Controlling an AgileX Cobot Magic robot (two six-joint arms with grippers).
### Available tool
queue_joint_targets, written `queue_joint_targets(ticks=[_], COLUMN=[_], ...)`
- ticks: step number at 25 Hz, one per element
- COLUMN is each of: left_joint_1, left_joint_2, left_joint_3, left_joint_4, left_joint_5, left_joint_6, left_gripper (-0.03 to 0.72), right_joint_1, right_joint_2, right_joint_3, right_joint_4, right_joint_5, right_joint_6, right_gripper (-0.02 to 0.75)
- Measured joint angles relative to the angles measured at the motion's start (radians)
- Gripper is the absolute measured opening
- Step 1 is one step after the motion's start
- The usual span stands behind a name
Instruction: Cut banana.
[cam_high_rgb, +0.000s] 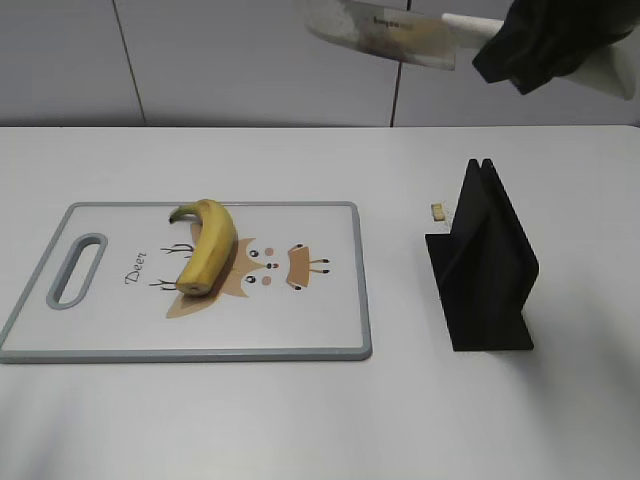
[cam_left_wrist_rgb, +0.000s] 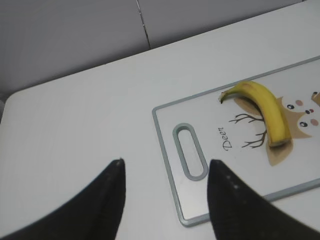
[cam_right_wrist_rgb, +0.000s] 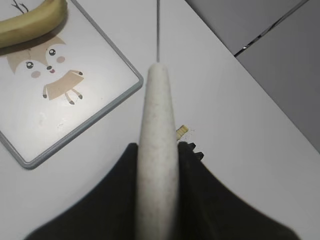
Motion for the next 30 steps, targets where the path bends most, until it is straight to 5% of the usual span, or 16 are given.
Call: queue_joint_targets(ticks=[9,14,21,30], left_joint_1=[-0.042,-0.135,-0.15,-0.151], left_joint_2=[0.273,0.422,0.588,0.752], left_joint_3=[-0.218,-0.349,-0.422,-0.468], left_joint_4=[-0.135,-0.149,-0.15,-0.202], left_joint_5=[-0.011,0.045,0.084,0.112], left_joint_6=[0.281,0.458,0.751,0.873], left_gripper=[0.503,0.503,0.503,0.503], right_joint_1=[0.0,0.0,0.0,0.0], right_joint_2=[0.157,0.254,0.351,0.414], right_joint_3=[-0.115,-0.204,-0.258,-0.262], right_joint_4=[0.258,0.352,0.469,0.6], right_joint_5=[0.005,0.08,0.148,0.161], right_joint_6=[-0.388,-0.545,-0.787,-0.931], right_gripper=[0.172,0.172,0.172,0.172])
